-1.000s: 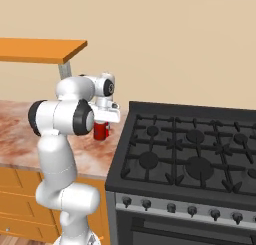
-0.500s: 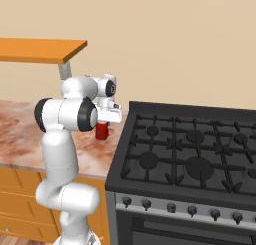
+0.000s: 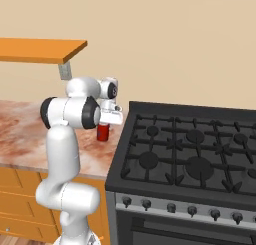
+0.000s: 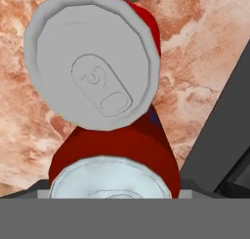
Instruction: Four empty soda cans are scattered around the kitchen. Gather all the cans and cluster them next to the stove for recycling.
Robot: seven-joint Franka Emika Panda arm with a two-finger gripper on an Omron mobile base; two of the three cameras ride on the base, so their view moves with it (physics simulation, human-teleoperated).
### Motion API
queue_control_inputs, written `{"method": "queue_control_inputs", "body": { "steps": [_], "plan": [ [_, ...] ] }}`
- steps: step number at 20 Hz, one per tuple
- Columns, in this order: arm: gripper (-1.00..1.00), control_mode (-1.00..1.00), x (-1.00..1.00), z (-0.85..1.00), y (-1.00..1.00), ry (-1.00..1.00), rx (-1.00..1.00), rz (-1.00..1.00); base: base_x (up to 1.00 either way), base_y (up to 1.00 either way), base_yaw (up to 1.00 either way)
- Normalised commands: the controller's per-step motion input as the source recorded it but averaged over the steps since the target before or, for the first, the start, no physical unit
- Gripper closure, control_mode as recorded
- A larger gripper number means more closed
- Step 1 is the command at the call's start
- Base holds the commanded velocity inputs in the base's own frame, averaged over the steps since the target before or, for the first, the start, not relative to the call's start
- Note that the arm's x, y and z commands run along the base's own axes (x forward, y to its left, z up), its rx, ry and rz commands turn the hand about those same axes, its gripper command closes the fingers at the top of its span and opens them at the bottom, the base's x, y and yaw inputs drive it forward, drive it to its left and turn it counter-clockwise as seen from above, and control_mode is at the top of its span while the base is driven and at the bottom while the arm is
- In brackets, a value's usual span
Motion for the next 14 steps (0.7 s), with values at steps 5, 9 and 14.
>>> {"method": "queue_control_inputs", "body": {
  "steps": [5, 9, 14],
  "plan": [
    [1.00, -1.00, 0.00, -0.11, 0.00, 0.00, 0.00, 0.00, 0.00, 0.00, 0.00],
    [1.00, -1.00, 0.00, -0.04, 0.00, 0.00, 0.00, 0.00, 0.00, 0.00, 0.00],
    [1.00, -1.00, 0.00, -0.17, 0.00, 0.00, 0.00, 0.00, 0.00, 0.00, 0.00]
  ]
}}
